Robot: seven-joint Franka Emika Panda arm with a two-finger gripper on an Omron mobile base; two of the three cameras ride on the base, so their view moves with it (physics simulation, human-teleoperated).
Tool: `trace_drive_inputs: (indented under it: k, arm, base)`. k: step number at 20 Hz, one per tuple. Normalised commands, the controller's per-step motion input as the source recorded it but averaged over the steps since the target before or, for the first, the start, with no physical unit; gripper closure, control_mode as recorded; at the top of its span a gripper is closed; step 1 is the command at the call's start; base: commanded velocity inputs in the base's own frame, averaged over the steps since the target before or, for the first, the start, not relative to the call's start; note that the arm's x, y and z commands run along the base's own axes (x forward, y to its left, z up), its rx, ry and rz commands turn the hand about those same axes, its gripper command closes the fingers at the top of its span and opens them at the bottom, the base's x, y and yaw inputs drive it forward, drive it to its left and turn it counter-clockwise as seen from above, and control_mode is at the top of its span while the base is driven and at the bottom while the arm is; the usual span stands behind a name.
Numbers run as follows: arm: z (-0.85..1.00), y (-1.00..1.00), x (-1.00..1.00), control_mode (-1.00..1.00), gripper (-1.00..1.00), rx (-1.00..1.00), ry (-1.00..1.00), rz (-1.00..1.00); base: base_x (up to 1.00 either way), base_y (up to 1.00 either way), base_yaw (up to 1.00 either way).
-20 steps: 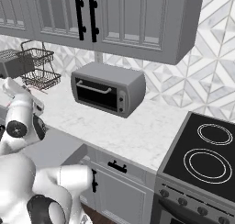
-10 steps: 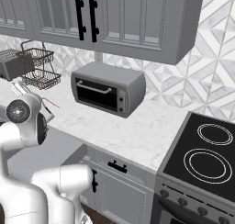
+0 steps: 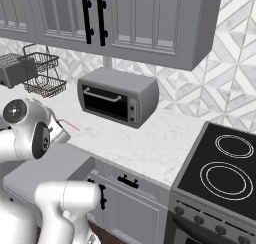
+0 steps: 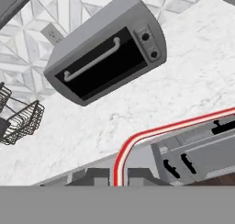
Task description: Take a straw from the drawer in front and place it inside the glass cup on the dining counter.
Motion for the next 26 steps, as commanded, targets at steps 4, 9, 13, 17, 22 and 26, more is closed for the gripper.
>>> trace_drive_inputs:
  k: [4,9,13,17,22,26]
  arm:
    - [-0.79,-0.62,0.0,-1.0,1.0,0.0,-0.06,-0.13]
    - [-0.56,-0.31,0.0,-1.0,1.0,0.0,-0.11,-0.02]
    - [-0.47,-0.29,-0.04,-1.0,1.0,0.0,-0.11,-0.03]
    - [-0.11,-0.09,-0.04,1.0,1.0,0.0,-0.03,-0.01]
    - [0.0,0.0,0.0,1.0,1.0,0.0,0.0,0.0]
    - [0.0,0.0,0.0,1.0,1.0,0.0,0.0,0.0]
  base:
    - [0.0,0.0,0.0]
    - [0.0,0.0,0.0]
    - [0.0,0.0,0.0]
    - [-0.24,-0.5,-0.04]
    - [-0.43,-0.87,0.0]
    - [-0.49,-0.43,0.1]
